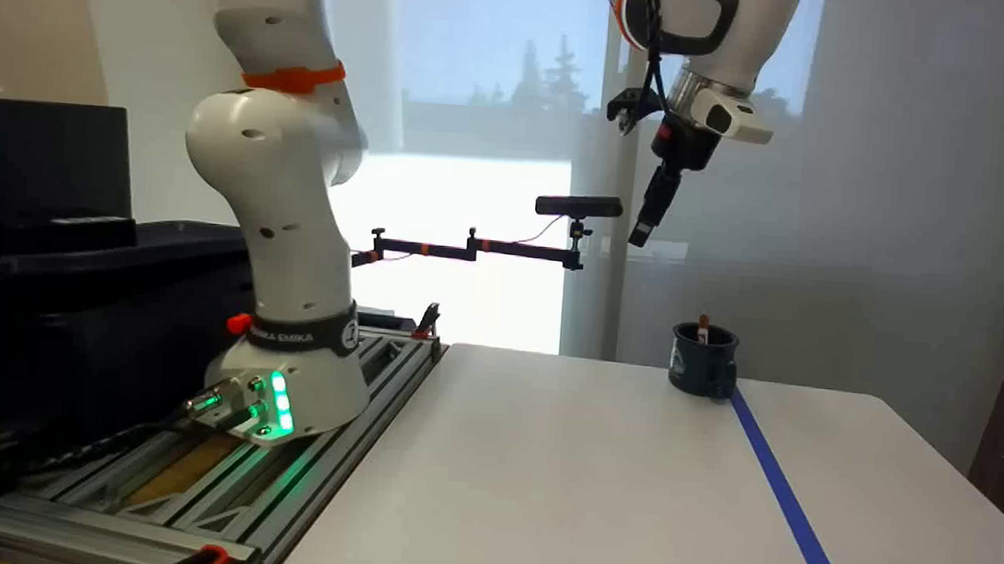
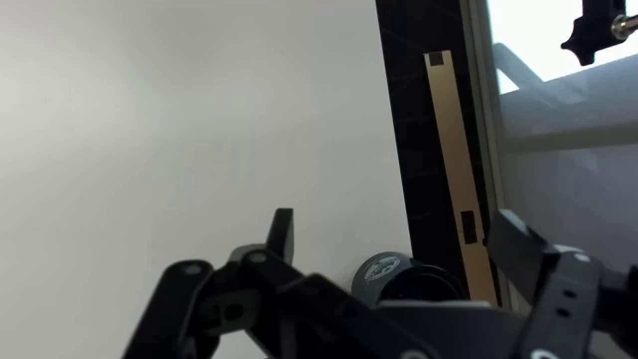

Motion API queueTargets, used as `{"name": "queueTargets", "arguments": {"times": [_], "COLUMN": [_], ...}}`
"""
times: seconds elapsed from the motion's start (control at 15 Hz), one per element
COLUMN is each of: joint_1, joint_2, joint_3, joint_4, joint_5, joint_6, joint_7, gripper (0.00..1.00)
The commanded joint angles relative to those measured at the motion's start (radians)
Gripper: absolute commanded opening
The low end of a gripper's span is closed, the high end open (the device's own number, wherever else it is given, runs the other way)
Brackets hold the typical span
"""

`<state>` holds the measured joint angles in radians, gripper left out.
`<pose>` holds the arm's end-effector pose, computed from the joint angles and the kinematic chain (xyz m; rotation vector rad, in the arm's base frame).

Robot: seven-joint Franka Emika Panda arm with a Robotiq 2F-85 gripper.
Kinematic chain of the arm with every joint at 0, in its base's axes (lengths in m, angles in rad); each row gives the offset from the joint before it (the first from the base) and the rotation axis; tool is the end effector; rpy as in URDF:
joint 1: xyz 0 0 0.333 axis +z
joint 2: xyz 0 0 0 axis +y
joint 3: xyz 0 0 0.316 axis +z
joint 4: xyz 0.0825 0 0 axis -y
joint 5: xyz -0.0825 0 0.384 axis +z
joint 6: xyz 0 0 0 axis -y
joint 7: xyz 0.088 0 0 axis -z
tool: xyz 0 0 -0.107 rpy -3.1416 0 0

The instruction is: Move the sharpie to the table

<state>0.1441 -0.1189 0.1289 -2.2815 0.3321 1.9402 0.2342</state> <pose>0.4499 0.1494 0.3893 -2.8921 0.1728 0.4141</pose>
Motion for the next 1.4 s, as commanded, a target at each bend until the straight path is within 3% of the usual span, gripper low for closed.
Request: {"name": "queueTargets", "arguments": {"times": [0.0, 0.4, 0.93, 1.33], "joint_1": [-0.005, -0.004, 0.015, 0.045], "joint_2": [0.001, 0.008, 0.159, 0.256], "joint_3": [0.004, 0.006, 0.033, 0.05], "joint_4": [0.001, -0.001, -0.008, 0.006], "joint_5": [0.0, 0.007, 0.226, 0.352], "joint_6": [-0.002, 0.016, 0.361, 0.535], "joint_7": [-0.001, 0.012, 0.256, 0.454], "gripper": [1.0, 1.0, 1.0, 1.0]}}
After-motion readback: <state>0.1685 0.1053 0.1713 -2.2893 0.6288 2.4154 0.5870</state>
